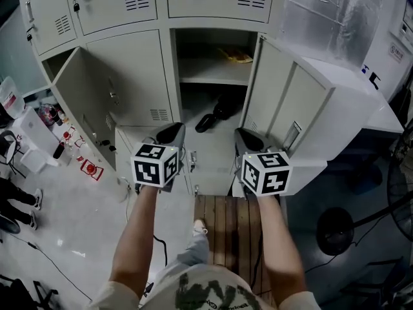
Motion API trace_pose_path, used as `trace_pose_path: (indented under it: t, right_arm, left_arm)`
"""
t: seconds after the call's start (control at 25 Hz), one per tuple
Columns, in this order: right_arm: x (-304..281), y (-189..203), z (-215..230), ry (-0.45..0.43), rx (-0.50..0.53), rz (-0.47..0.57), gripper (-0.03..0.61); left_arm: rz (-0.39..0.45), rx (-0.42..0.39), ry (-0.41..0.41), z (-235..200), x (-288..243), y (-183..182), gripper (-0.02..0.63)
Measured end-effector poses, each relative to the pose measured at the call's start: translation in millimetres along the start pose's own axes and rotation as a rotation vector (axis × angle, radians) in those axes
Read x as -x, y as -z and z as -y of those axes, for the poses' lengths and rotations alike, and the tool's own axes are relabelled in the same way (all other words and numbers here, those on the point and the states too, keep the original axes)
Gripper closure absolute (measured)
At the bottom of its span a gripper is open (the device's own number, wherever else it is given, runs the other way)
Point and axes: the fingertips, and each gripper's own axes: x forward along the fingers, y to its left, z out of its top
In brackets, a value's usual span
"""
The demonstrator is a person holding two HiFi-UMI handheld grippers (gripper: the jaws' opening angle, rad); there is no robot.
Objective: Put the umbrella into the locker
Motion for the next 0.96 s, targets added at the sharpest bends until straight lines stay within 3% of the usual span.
trace_pose_path:
  t: [0.28,0.96]
  right_arm:
    - [10,1,-5,-0.002,0.009,-0.005,0.581]
    - [16,-2,-13,-0.004,0.007,0.005,0.581]
  left_arm:
    - [-0.013,-0.059,0.016,17,6,2,0.607]
    - [-0.014,-0.072,0.032,27,11,-3,0.607]
